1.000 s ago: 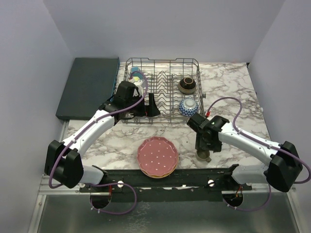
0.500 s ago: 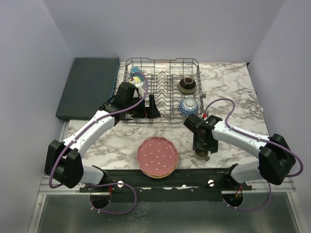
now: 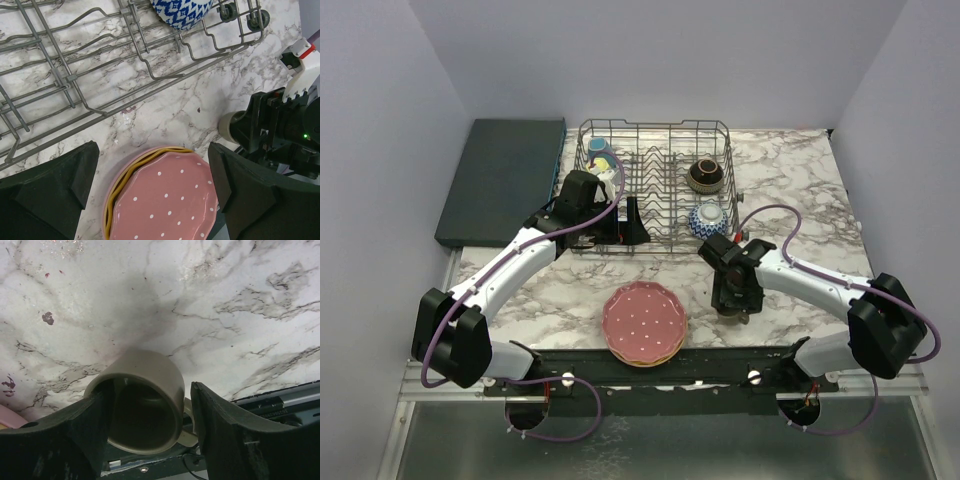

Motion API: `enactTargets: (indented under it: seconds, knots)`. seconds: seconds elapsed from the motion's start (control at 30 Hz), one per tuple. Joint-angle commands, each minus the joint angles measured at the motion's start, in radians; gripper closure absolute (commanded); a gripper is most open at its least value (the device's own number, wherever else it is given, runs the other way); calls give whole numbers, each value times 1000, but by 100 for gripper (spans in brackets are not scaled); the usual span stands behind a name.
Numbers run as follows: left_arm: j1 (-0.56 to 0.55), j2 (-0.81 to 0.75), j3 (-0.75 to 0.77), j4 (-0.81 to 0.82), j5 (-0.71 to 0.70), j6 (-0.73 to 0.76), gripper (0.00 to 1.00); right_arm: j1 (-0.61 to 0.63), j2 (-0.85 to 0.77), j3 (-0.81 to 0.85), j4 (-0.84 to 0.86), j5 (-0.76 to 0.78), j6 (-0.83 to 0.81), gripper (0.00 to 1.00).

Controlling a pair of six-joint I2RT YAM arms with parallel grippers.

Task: Load the mixed dishes into the dish rack
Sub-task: Pick up the cup at the center of the board.

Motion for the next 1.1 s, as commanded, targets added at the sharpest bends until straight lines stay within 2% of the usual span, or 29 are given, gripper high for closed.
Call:
enactTargets:
  seconds: [0.0,0.33,0.73,1.07]
  knots:
    - [-6,-9,-9,7,14,12,1,-7,14,-19,52,-32,-13,33]
    - [-6,-10,-12,8,6,15,1,-7,27,-15,80,-47,-26,38]
    - [-6,0,-10,7,5,15,1,-8,5,-38,78,-53,-21,55]
    - [-6,-3,-12,7,6,15,1,-7,-15,-47,63,-56,-19,58]
